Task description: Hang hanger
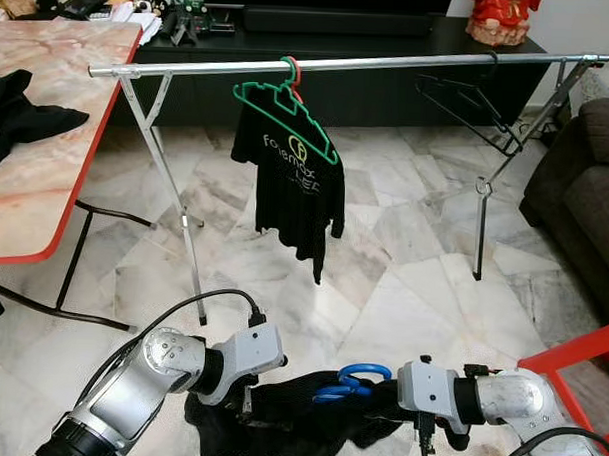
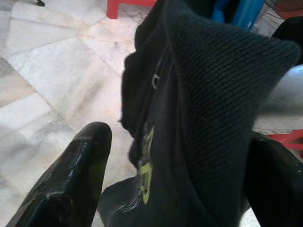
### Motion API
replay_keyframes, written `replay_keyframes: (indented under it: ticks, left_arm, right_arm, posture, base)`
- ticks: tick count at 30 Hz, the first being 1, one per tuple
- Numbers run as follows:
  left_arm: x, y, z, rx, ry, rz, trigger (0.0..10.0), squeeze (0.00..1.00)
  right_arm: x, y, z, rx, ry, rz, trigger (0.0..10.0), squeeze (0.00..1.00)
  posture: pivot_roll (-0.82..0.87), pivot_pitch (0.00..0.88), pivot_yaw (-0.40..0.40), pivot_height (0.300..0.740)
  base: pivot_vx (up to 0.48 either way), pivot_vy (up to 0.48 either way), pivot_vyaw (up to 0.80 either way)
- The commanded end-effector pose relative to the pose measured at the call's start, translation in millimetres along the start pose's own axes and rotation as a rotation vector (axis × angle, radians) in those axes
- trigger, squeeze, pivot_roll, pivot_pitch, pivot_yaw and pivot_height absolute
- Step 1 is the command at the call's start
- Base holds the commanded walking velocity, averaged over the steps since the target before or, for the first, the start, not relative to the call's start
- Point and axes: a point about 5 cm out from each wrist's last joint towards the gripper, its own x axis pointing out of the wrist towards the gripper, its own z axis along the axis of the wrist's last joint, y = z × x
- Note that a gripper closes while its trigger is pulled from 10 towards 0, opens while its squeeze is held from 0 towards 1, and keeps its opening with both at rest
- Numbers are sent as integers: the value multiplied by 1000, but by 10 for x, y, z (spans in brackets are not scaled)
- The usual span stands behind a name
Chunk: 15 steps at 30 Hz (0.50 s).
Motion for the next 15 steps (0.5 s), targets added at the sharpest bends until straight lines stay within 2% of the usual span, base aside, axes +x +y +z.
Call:
replay_keyframes:
  ticks: [1, 9, 15]
  left_arm:
    - [49, -38, 20, 16, -7, -34, 10000, 0]
    - [112, -53, 107, 2, -60, -50, 10000, 0]
    - [118, -82, 118, 1, -67, -69, 9294, 0]
  right_arm:
    - [-13, -30, 86, -23, -41, -4, 0, 0]
    - [21, -44, 159, -31, -65, -6, 0, 0]
    - [20, -65, 173, -25, -72, -21, 0, 0]
  posture:
    - [-9, 174, -63, 740]
    - [-7, 174, -65, 740]
    - [-4, 175, -62, 740]
  base:
    - [0, 0, 0]
    - [0, 0, 0]
    - [0, 0, 0]
